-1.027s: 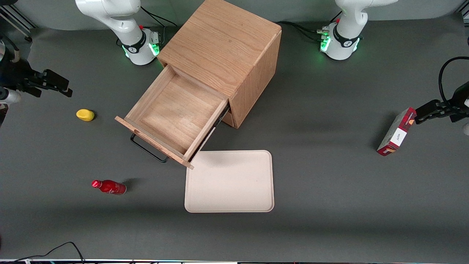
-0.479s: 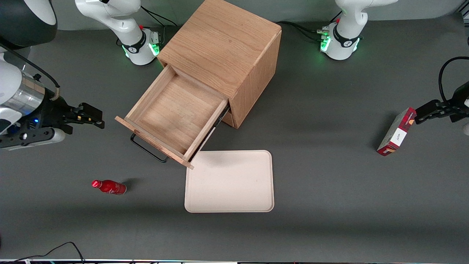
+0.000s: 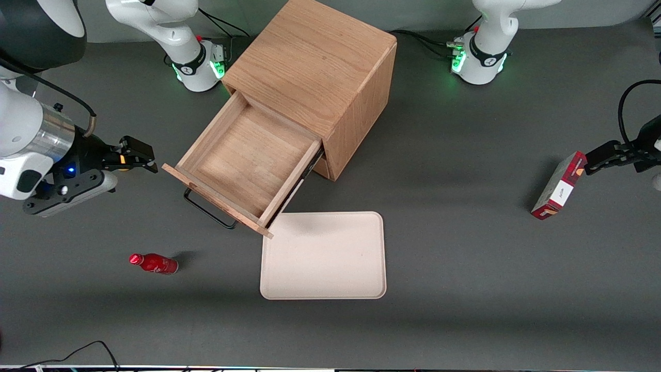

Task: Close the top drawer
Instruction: 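Move the right gripper toward the open drawer's front panel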

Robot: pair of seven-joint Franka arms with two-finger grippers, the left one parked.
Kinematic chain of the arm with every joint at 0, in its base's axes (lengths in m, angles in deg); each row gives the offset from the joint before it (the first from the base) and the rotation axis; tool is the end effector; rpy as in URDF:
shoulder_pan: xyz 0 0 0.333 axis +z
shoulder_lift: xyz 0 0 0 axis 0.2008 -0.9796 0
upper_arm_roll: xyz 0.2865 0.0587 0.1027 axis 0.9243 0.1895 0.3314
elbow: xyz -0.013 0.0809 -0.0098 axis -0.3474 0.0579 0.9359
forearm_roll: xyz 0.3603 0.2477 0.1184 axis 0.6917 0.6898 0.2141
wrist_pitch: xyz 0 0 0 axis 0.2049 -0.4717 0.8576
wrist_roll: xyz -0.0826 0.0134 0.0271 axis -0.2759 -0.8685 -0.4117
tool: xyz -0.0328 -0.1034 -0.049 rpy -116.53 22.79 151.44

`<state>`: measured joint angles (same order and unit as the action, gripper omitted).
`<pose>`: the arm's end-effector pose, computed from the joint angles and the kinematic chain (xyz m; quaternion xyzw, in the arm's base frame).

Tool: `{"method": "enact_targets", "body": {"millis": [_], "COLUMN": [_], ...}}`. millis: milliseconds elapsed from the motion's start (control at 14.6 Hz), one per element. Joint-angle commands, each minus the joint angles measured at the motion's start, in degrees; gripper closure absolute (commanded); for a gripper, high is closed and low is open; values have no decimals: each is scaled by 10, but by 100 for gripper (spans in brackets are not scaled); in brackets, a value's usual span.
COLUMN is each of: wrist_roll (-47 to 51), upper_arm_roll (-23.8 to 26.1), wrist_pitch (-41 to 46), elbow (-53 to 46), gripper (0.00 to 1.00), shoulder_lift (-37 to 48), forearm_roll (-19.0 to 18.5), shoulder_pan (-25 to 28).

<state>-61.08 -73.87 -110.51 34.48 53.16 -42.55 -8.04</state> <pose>0.6752 0.1368 0.6062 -0.9678 -0.2463 0.0210 0.0472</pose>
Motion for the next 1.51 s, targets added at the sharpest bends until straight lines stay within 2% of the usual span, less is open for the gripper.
{"method": "enact_targets", "body": {"millis": [0, 68, 205, 548, 685, 1096, 1438], "wrist_roll": [-152, -196, -235, -232, -219, -180, -163], "upper_arm_roll": [-2, 1, -3, -1, -3, -1, 2], "wrist_pitch": [34, 42, 45, 48, 48, 49, 42], "elbow": [-26, -32, -46, -55, -53, -50, -54], "gripper": [0, 0, 0, 0, 0, 0, 0], "shoulder_lift": [-25, -32, -43, -49, -54, -136, -186], "forearm_roll": [-13, -28, -31, -23, 2, 4, 21], "shoulder_pan": [1, 2, 2, 1, 2, 2, 4]}}
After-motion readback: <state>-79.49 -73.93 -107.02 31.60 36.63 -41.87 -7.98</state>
